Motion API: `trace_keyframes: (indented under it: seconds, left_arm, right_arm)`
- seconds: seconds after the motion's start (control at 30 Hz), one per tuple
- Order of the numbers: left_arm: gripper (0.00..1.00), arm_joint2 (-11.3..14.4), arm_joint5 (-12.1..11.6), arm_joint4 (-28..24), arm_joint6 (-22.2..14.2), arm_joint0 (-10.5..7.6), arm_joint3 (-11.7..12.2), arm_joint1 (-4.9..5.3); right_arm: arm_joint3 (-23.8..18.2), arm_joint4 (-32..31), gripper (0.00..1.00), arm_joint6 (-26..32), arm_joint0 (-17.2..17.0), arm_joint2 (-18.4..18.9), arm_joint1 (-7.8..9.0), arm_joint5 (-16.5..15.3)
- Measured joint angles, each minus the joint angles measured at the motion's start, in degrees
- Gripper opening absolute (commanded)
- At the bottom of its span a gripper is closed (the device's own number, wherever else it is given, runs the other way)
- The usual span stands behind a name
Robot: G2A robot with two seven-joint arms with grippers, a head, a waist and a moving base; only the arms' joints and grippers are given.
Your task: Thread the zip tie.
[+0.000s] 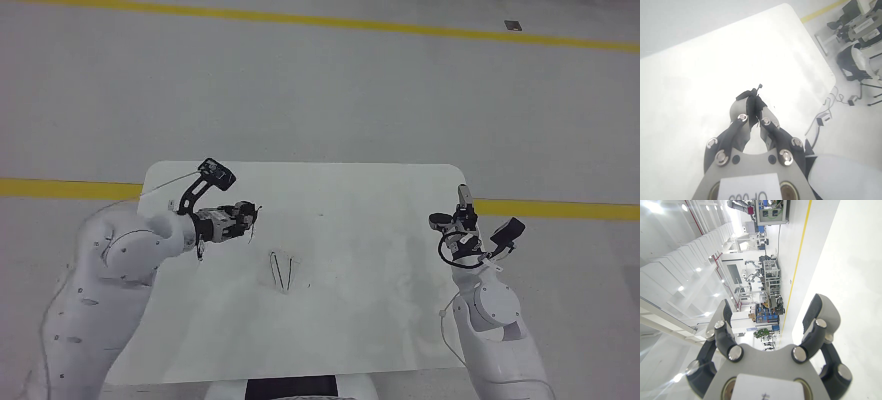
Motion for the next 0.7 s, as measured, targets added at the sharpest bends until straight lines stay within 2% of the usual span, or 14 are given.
trace_keyframes:
  seconds: [0.7]
  left_arm:
    - [0.0, 0.45, 0.0, 0.04, 0.64, 0.07, -0.1, 0.17]
  right_arm:
    - [0.0, 0.0, 1.0, 0.0, 0.0, 0.0, 0.0, 0.0]
